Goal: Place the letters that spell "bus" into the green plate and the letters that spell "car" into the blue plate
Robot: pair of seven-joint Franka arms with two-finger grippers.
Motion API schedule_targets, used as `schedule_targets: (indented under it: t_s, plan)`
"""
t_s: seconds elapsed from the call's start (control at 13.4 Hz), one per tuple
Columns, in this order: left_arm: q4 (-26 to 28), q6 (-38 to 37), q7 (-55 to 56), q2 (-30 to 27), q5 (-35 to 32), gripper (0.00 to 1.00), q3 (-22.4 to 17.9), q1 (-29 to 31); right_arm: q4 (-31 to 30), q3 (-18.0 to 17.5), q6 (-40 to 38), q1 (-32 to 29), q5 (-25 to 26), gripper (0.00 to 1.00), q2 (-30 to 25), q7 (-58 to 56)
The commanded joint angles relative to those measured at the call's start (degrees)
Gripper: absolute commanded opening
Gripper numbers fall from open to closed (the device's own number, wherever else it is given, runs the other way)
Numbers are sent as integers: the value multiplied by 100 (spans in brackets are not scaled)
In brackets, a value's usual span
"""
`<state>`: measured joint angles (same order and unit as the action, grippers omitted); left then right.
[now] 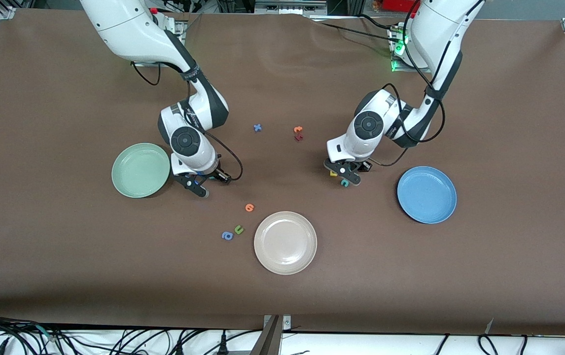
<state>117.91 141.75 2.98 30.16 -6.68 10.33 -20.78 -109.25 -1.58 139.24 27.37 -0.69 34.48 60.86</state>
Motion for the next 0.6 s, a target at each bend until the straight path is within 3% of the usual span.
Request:
schedule_targets:
  t_s: [0.0, 0.15, 0.3, 0.52]
  plan:
    - [-93, 125, -26, 183, -202, 15, 12, 30, -290, -9, 103, 14, -80, 52, -161, 75]
    - [-102, 90, -26, 157, -202, 0, 12, 30, -290, -9, 103, 14, -80, 46, -187, 66]
    - [-93, -68, -113, -44, -202, 0, 12, 83, -290, -9, 103, 14, -80, 37, -196, 58]
    - [-119, -524, -980, -475, -193, 0, 12, 661, -290, -9, 68, 14, -80, 2, -196, 66]
